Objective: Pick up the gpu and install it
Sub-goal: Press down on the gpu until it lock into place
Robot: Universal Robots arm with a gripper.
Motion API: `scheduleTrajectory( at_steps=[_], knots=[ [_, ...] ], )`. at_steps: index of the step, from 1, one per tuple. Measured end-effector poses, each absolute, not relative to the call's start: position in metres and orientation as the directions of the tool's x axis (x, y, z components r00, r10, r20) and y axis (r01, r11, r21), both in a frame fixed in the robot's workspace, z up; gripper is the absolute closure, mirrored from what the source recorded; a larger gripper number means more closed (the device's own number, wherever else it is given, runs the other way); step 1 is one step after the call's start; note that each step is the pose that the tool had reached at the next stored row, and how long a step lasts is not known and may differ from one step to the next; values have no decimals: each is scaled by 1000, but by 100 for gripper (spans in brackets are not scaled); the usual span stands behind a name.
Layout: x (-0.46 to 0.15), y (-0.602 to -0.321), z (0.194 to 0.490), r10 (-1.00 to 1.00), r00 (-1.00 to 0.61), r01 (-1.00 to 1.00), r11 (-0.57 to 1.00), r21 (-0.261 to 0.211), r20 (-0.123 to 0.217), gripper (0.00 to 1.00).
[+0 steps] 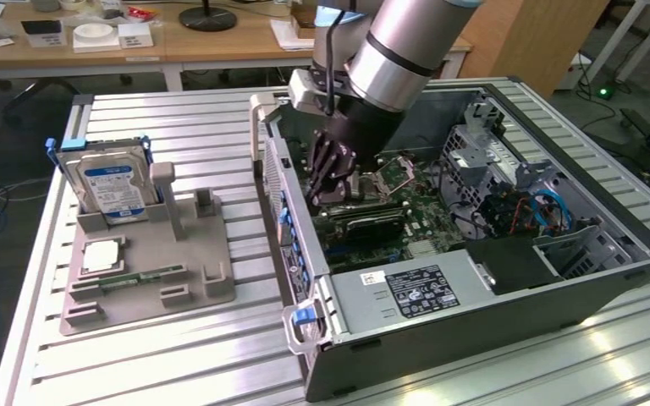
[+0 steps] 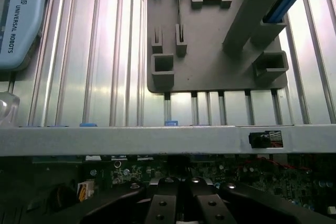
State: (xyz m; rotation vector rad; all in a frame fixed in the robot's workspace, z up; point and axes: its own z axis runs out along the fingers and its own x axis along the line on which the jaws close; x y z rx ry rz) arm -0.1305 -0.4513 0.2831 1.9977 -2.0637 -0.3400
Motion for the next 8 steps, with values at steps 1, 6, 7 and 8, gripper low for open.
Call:
scheduleTrajectory(
  at_steps=[1,6,7,8],
  knots=[
    [-128,-451,280,-1000,-29,-943,31,332,12,89],
    [-119,-451,279,-1000,-22,-944,25,329,11,89],
    [-118,-451,279,-1000,-19,-946,22,324,11,89],
    [-118,-451,278,-1000,-15,-948,18,319,11,89]
  ],
)
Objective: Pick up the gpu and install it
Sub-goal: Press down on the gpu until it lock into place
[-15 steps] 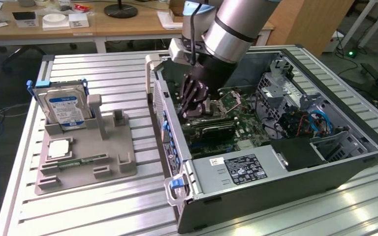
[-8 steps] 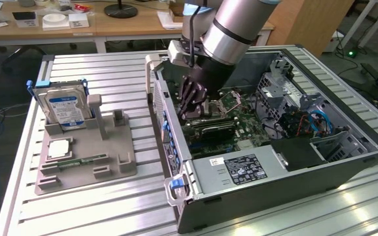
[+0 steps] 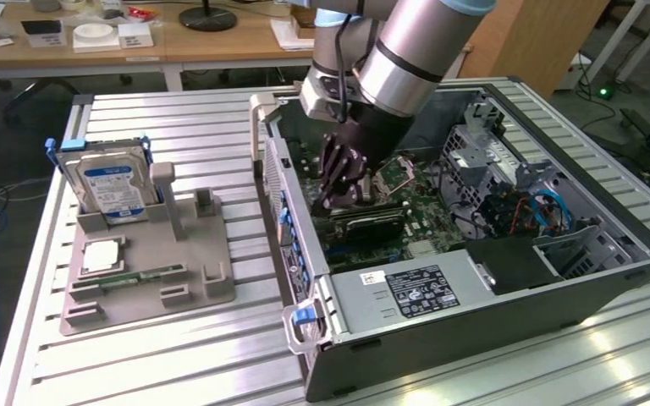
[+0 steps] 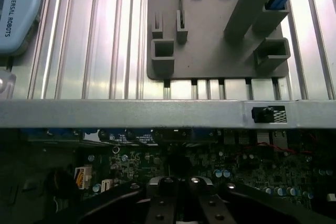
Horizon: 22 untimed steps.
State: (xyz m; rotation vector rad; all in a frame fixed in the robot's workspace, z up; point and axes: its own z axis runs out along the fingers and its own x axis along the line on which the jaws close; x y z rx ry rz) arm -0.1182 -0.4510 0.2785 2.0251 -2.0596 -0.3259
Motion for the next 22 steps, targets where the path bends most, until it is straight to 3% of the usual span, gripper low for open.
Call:
scheduleTrajectory(
  at_steps=[6,17,22],
  knots=[
    [-118,-450,277,-1000,2,-966,1,259,11,89],
    [-118,-445,276,-1000,19,-995,-18,100,13,89],
    [-118,-444,276,-1000,21,-996,-19,86,13,89]
  ],
)
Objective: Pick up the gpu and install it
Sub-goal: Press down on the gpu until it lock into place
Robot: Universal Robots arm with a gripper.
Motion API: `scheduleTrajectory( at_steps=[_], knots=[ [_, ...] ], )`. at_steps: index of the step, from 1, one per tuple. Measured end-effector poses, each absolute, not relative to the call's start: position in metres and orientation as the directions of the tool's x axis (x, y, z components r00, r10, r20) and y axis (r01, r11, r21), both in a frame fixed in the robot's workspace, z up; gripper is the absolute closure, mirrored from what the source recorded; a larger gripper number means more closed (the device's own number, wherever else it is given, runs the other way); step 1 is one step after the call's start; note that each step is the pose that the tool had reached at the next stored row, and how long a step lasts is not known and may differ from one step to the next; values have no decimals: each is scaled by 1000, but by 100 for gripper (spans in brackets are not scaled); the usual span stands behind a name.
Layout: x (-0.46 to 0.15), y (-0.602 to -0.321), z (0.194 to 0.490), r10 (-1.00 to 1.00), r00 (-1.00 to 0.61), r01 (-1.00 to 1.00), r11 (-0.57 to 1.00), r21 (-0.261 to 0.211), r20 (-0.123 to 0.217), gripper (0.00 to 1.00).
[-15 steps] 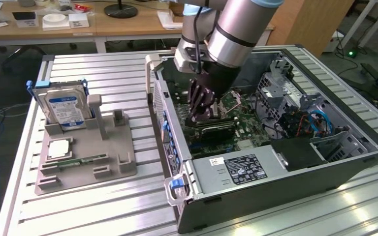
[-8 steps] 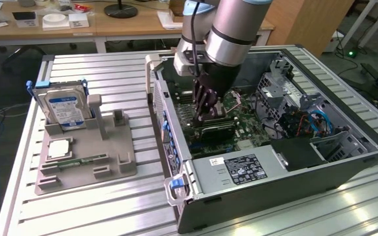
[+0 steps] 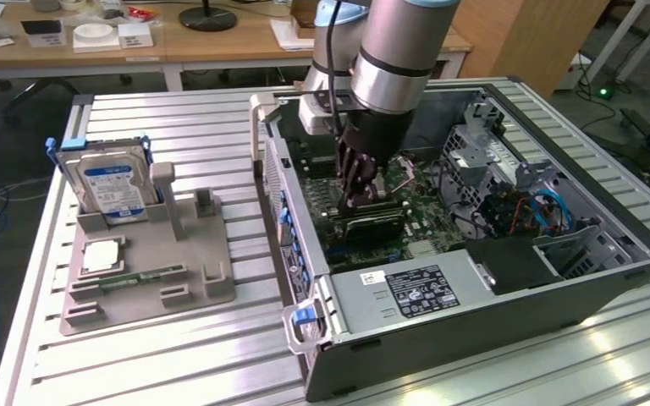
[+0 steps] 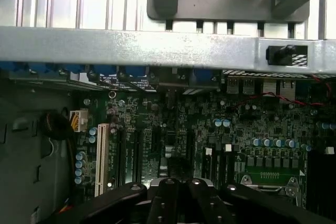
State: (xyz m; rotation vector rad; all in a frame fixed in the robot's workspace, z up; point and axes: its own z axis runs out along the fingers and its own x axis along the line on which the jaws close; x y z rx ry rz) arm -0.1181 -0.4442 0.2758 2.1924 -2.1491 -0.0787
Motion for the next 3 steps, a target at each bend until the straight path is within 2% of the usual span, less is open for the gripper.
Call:
scheduleTrajectory(
  at_steps=[3],
  knots=[
    [-118,-444,276,-1000,20,-996,-19,86,13,89]
  ],
)
